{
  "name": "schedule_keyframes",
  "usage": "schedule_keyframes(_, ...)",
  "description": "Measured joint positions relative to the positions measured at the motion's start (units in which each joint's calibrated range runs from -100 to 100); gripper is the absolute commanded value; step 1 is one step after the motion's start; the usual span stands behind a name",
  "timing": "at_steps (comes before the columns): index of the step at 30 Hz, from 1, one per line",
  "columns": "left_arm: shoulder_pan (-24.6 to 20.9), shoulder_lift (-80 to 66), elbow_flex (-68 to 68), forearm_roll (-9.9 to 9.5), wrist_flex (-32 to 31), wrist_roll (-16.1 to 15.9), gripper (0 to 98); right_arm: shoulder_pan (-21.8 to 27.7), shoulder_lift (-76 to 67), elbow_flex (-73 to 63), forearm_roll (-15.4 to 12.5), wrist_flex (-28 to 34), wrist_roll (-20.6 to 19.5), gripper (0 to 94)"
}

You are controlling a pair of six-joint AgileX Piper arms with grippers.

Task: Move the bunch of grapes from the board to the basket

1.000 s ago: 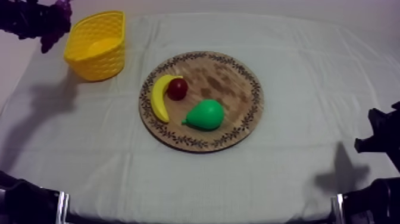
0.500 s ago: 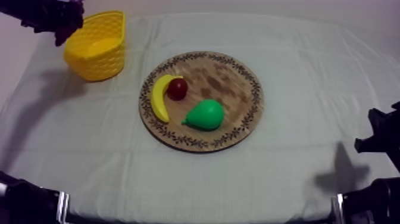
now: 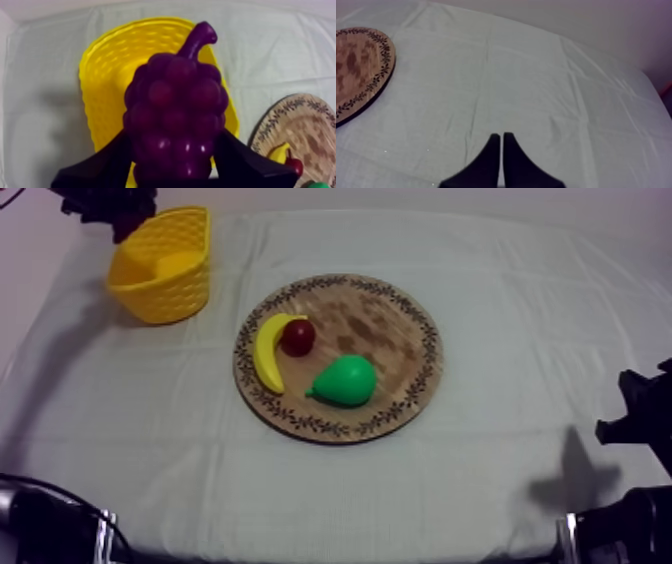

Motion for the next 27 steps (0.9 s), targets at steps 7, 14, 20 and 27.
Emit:
schedule_keyframes(7,-0.17,6.86,-4.16,0.10,-0.88,-0.60,47.7,0.00,0.00,0.00,0.00,0.00,0.00,0.2)
schedule_keyframes(14,-0.48,11.58,-7.05,0.10,-1.35,-1.11,47.1,0.00,0.00,0.00,0.00,0.00,-0.02,0.2)
schedule_keyframes(20,-0.72,12.78,-7.00,0.03,-2.41,-1.35,46.0,0.00,0.00,0.00,0.00,0.00,-0.02,0.2)
schedule_keyframes(27,-0.73,12.71,-6.64,-0.13,-3.00,-1.42,48.5,0.00,0.00,0.00,0.00,0.00,-0.02,0.2)
